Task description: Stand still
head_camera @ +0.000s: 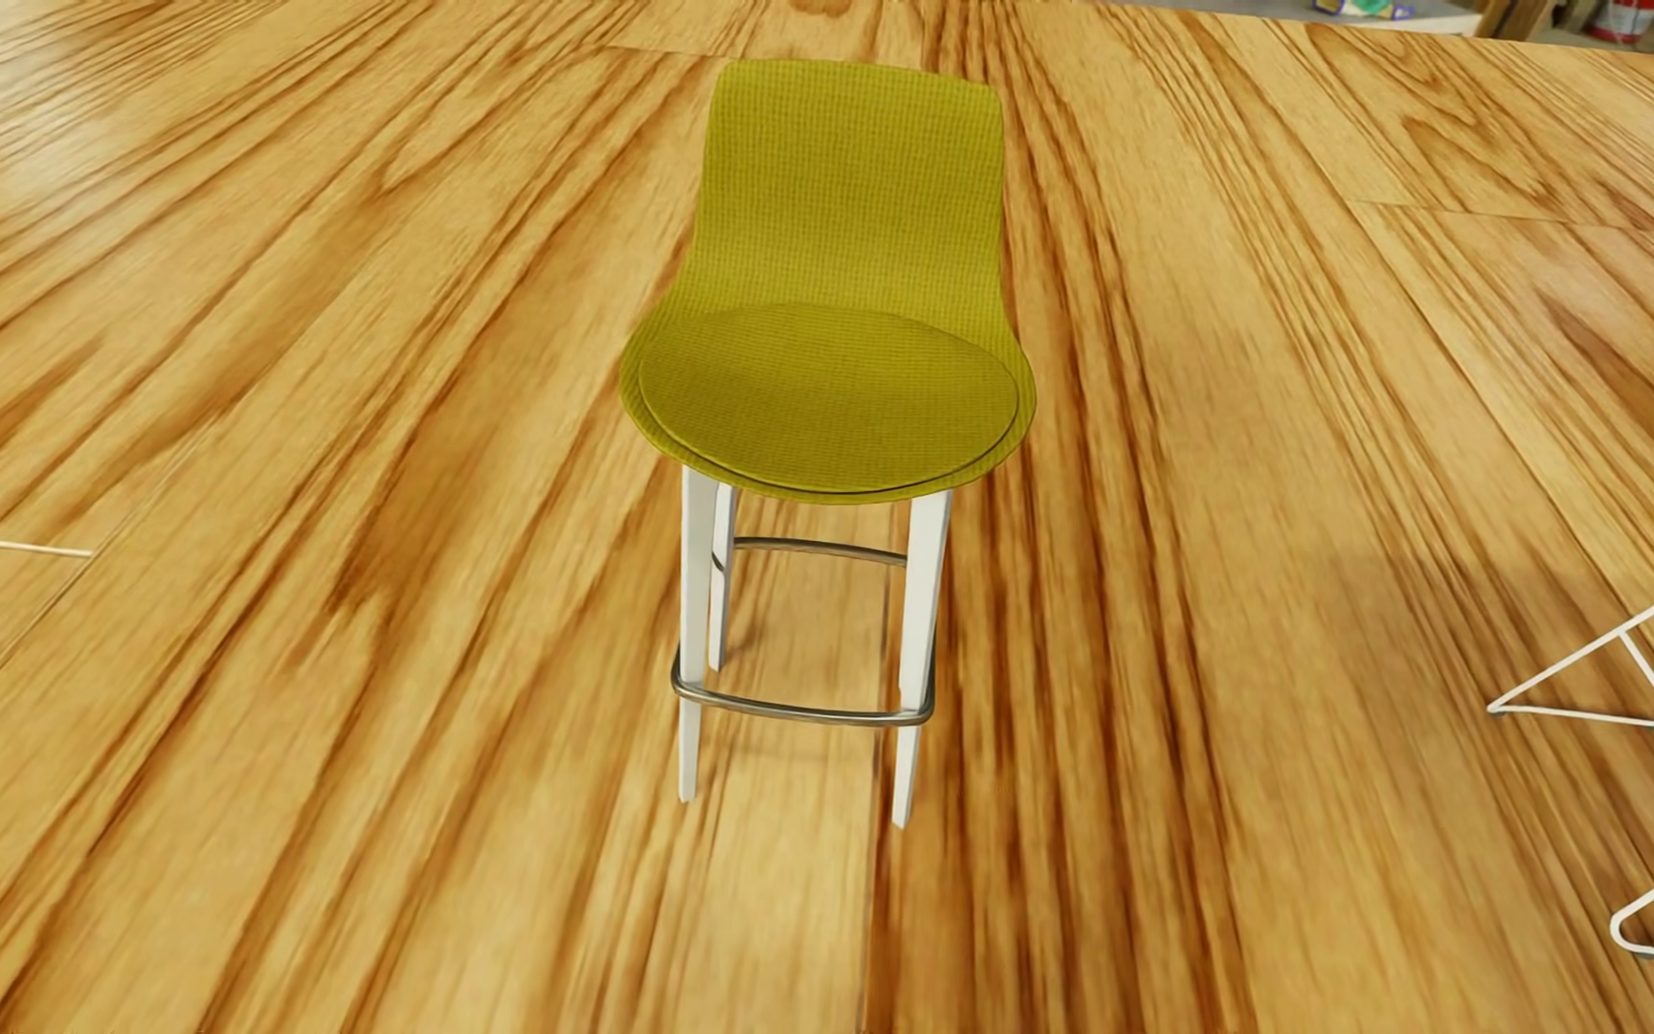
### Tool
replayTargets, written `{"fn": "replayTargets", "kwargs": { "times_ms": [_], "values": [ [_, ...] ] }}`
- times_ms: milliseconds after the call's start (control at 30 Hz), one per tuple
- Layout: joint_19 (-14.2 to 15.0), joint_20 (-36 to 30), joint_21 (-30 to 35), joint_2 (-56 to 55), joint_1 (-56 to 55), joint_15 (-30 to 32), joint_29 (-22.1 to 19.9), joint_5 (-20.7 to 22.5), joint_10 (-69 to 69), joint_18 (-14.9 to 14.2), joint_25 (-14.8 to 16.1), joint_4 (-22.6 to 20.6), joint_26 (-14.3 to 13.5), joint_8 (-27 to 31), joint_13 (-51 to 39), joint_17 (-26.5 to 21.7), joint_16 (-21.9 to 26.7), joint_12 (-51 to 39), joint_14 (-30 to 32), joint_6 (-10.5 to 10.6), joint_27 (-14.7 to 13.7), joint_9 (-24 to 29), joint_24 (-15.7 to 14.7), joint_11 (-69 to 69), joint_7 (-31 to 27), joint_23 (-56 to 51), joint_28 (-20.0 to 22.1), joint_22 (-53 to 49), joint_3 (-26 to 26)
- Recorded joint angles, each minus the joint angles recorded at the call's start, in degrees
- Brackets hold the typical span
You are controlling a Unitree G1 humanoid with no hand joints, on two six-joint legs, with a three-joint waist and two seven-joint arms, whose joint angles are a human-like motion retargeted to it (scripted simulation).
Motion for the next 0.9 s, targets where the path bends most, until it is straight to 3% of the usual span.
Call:
{"fn": "replayTargets", "kwargs": {
  "times_ms": [900],
  "values": [
    [0.0,1.13,-2.36,0.18,0.53,0.15,0.0,0.06,-0.2,0.0,0.0,0.16,0.0,0.0,0.66,0.29,-0.33,0.54,0.08,0.01,0.0,0.19,0.0,0.26,0.0,-0.2,0.0,-0.16,0.14]
  ]
}}
